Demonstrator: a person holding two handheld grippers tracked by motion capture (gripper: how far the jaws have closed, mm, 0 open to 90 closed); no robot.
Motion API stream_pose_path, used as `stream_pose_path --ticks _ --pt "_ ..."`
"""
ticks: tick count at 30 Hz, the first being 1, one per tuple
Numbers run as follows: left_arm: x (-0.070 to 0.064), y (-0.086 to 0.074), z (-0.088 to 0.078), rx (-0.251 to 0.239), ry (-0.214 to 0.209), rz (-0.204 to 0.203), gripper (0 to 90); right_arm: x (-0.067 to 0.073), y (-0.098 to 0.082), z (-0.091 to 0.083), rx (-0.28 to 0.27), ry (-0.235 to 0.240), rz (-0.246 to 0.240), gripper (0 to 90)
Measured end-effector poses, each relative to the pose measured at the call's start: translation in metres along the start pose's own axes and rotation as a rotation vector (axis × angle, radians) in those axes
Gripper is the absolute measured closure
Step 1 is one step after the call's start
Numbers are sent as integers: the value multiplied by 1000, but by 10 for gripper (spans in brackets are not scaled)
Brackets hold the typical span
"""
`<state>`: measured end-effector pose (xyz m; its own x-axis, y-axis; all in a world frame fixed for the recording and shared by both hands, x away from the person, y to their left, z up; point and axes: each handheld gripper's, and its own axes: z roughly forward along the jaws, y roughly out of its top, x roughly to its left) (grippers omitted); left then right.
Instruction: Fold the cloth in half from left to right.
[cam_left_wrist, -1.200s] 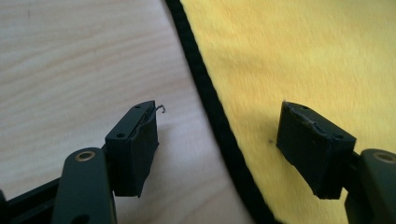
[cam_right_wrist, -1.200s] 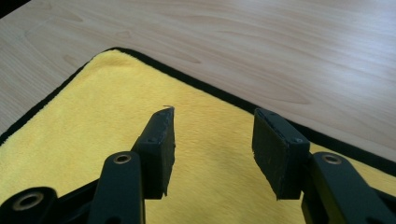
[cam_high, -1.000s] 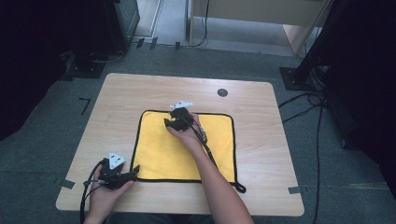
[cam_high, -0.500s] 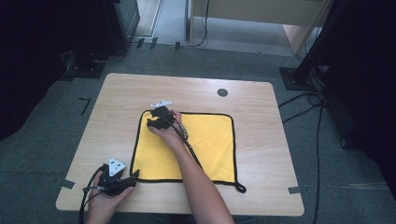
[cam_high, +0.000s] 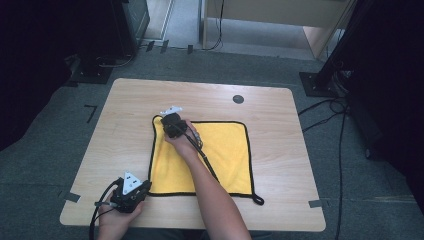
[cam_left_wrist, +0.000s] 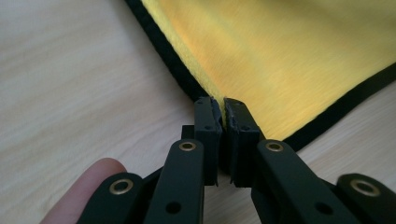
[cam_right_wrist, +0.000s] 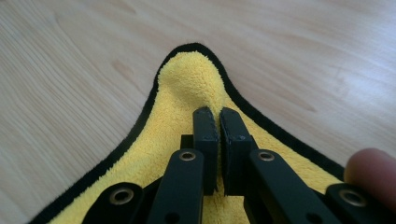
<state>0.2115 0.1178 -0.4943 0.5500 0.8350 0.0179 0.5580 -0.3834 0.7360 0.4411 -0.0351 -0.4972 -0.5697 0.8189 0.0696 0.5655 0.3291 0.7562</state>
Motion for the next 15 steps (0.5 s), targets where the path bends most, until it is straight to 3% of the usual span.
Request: stream_pose_path --ticks 3,4,5,7,8,9,10,12,13,15 --pt "-16 21 -6 -59 -39 37 857 -17 7 -23 -37 32 19 863" --pt "-28 34 -7 -86 -65 53 857 -21 8 -28 -47 34 18 862" --pt "-28 34 -7 -86 -65 53 857 -26 8 -35 -56 34 19 861" --pt "-47 50 -6 -117 -104 76 857 -32 8 -42 -63 32 20 857" --pt "-63 63 -2 -133 -136 92 856 -48 3 -57 -76 23 30 850" --pt "-63 63 -2 -133 -136 92 856 -54 0 -62 -76 21 41 848" --pt "-82 77 6 -146 -175 109 857 -66 -5 -70 -82 16 60 846" --pt "-89 82 9 -146 -188 114 857 -83 -14 -80 -92 14 103 847" --pt "-100 88 15 -149 -208 122 857 -83 -14 -80 -92 14 103 847" --pt "-116 96 26 -152 -238 129 858 -105 -29 -94 -93 -11 145 849"
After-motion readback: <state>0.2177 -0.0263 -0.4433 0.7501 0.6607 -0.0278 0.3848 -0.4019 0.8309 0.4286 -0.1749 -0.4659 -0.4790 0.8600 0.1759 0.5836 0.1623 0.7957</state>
